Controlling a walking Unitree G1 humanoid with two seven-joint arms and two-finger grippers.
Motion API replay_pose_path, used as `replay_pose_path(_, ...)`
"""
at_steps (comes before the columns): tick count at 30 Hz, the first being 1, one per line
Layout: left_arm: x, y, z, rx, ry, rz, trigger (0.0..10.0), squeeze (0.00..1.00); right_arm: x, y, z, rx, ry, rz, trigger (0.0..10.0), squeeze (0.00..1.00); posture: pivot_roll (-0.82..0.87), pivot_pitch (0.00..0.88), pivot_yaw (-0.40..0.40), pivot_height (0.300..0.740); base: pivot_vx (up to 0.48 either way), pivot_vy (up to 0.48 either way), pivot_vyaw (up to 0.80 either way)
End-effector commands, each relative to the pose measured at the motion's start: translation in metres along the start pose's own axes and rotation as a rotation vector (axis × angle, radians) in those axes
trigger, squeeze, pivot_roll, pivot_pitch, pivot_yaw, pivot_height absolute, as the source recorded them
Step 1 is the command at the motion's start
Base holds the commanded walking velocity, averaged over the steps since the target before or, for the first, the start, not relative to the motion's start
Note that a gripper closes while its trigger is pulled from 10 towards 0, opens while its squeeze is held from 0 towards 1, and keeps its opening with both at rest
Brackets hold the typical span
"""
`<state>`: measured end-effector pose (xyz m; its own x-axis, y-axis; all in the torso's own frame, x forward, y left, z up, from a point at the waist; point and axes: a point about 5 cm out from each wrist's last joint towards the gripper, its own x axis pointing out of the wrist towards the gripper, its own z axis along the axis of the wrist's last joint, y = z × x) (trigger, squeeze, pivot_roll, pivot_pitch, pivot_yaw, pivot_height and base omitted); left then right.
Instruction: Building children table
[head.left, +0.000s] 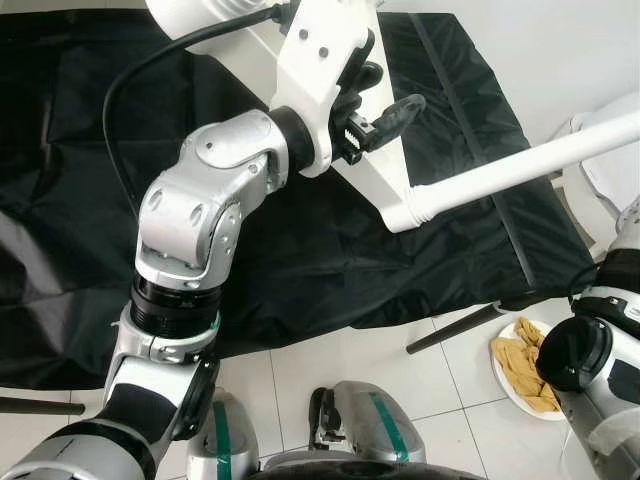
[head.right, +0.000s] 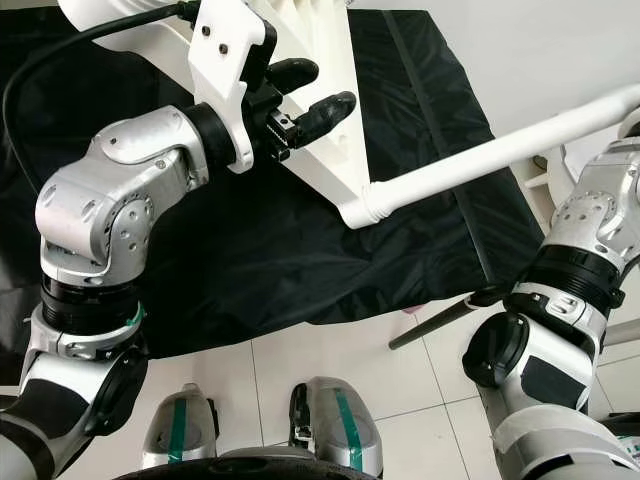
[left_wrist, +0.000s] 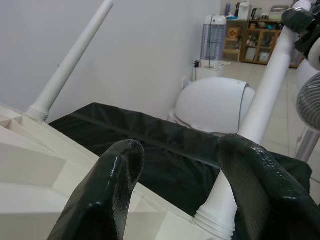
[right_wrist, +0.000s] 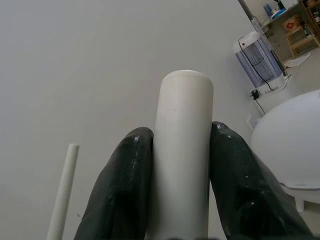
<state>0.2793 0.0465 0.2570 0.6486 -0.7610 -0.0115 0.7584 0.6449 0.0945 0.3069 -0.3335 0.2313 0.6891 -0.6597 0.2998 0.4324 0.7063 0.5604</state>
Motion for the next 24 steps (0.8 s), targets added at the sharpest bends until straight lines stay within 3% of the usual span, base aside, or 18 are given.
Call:
replay_pose_path(1,-0.013,0.038,0.0,0.012,0.022,0.605,10.0,0.0,-0.068,-0.024,-0.124,-0.271,0.675,0.105,10.0,0.0,0.11,0.039,-0.026,0.74,0.0,0.0,0.0)
replay_pose_path(8,-0.019,0.043,0.006,0.141,0.121,0.711,10.0,0.0,-0.096,-0.027,-0.149,-0.314,0.832,0.191,10.0,0.0,0.12,0.045,-0.024,0.74,0.0,0.0,0.0)
replay_pose_path(18,-0.027,0.05,0.009,0.214,0.189,0.802,10.0,0.0,-0.117,-0.033,-0.164,-0.356,0.972,0.281,10.0,0.0,0.12,0.051,-0.026,0.74,0.0,0.0,0.0)
replay_pose_path(24,-0.029,0.049,0.011,0.217,0.199,0.815,10.0,0.0,-0.124,-0.034,-0.168,-0.352,1.022,0.309,10.0,0.0,0.12,0.052,-0.028,0.74,0.0,0.0,0.0)
